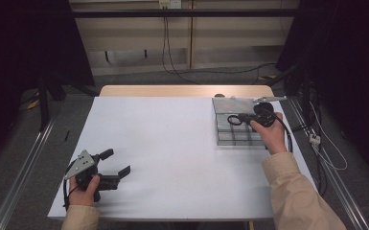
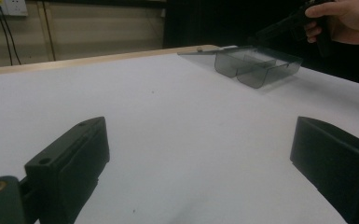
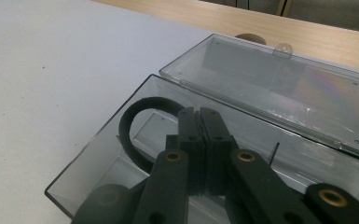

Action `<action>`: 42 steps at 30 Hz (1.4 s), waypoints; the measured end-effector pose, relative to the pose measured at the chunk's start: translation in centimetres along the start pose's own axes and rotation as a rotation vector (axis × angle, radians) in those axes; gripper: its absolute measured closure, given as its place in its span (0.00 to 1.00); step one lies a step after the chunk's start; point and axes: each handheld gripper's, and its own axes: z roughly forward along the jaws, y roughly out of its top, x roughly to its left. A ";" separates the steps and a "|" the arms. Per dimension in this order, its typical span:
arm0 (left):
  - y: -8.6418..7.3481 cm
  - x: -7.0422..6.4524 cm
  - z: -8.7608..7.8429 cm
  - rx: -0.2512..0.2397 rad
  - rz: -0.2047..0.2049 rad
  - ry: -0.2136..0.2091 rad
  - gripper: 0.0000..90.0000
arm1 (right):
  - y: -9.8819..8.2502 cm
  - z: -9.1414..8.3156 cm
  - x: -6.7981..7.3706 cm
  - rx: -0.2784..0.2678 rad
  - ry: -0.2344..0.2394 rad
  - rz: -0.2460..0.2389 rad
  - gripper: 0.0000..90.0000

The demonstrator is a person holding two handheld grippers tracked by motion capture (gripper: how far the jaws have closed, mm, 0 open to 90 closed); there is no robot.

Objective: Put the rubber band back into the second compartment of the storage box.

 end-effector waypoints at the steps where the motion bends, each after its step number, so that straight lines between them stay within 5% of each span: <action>1: 0.0 0.0 0.0 0.004 0.005 0.001 0.05 | 0.0 0.0 -0.1 0.001 -0.003 0.001 0.99; 42: 0.0 0.2 -0.2 0.001 0.002 0.007 0.05 | -0.8 1.2 -2.0 0.022 -0.072 0.040 0.99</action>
